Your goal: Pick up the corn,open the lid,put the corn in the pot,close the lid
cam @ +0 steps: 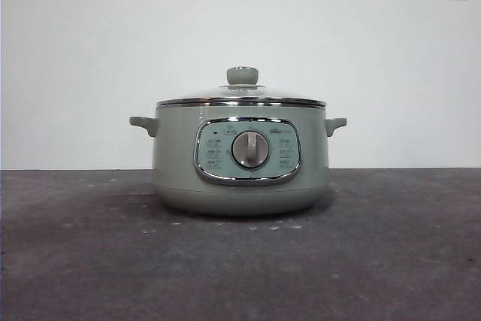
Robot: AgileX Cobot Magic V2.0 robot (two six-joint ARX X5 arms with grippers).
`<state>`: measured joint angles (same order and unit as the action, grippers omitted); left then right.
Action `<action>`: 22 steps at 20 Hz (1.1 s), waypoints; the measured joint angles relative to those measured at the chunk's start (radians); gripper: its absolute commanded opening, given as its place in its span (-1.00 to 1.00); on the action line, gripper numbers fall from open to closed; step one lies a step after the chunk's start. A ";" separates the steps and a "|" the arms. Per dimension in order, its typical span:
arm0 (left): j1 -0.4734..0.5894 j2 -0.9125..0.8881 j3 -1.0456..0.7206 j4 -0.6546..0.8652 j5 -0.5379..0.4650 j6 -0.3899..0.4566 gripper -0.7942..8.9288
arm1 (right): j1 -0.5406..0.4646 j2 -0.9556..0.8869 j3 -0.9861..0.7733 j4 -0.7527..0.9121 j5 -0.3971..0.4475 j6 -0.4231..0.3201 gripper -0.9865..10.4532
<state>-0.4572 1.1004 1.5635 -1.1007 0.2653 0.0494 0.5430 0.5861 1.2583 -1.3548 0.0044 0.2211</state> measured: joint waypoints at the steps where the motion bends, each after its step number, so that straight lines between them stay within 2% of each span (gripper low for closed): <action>1: 0.000 0.000 0.000 0.009 0.000 0.001 -0.84 | 0.000 0.000 0.000 0.000 0.000 0.000 -0.83; 4: 0.000 0.000 0.000 0.018 -0.007 0.022 -0.85 | 0.000 0.000 0.000 0.000 0.000 0.000 -0.83; 7: 0.031 -0.002 0.000 0.072 -0.068 0.050 -0.84 | 0.000 0.000 0.000 0.000 0.000 0.000 -0.83; 9: 0.110 -0.026 -0.007 0.161 -0.071 0.104 -0.84 | 0.000 0.000 0.000 0.000 0.000 0.000 -0.83; 11: 0.210 -0.094 -0.056 0.274 -0.023 0.145 -0.84 | 0.000 0.000 0.000 0.000 0.000 0.000 -0.83; 14: 0.346 -0.255 -0.241 0.464 0.048 0.169 -0.84 | 0.000 0.000 0.000 0.000 0.000 0.000 -0.83; 17: 0.445 -0.429 -0.508 0.622 -0.012 0.175 -0.85 | 0.000 0.000 0.000 0.000 0.000 0.000 -0.83; 22: 0.494 -0.694 -0.992 0.870 -0.053 0.150 -0.84 | 0.000 0.000 0.000 0.000 0.000 0.000 -0.83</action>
<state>0.0368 0.4061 0.5713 -0.2306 0.2119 0.1993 0.5430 0.5865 1.2583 -1.3548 0.0044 0.2214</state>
